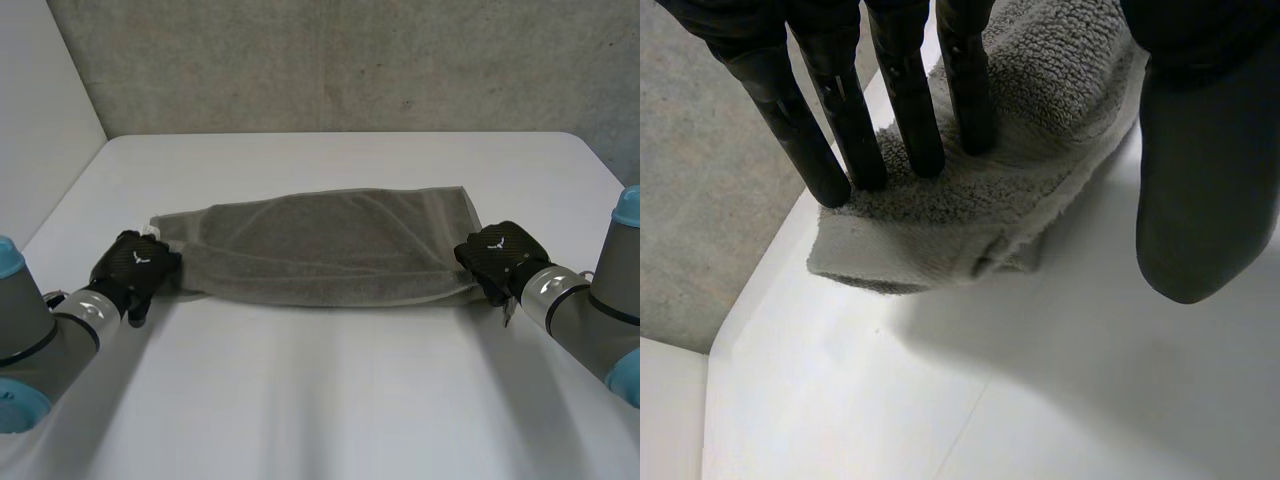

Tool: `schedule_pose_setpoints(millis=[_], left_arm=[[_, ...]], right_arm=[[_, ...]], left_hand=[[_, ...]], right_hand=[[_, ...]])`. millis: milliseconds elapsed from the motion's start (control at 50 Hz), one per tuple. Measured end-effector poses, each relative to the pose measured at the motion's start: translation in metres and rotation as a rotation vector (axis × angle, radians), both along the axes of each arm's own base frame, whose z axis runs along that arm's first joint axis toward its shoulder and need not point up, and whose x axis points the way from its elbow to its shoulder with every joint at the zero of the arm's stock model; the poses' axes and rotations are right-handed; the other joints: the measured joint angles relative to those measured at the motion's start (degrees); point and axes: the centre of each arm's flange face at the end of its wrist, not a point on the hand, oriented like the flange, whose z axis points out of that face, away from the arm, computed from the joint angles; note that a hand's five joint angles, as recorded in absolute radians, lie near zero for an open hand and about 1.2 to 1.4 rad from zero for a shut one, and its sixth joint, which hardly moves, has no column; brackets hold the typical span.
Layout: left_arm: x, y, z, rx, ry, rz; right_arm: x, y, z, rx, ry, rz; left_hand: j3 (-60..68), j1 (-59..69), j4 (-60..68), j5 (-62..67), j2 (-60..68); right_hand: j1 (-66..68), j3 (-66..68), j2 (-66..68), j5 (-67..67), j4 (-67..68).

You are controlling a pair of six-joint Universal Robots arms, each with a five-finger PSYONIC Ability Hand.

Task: Fold the towel.

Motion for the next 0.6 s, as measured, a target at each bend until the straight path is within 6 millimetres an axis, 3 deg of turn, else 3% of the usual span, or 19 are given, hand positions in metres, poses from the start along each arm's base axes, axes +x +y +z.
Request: schedule_pose_setpoints(millis=[300,600], left_arm=[[-0.005,-0.025,-0.003,-0.034,0.001,-0.007],[-0.012,-0.041,-0.008,-0.050,0.003,-0.018]], right_arm=[[0.000,0.000,-0.001,0.002,0.002,0.001],[-0.001,-0.001,-0.002,0.003,0.004,-0.001]], left_hand=[[4.0,3.1,3.3,4.9,3.8],[18.0,17.4,17.3,18.2,17.7]], right_hand=[[0.0,0.0,0.0,0.0,0.0],[0.0,0.0,0.0,0.0,0.0]])
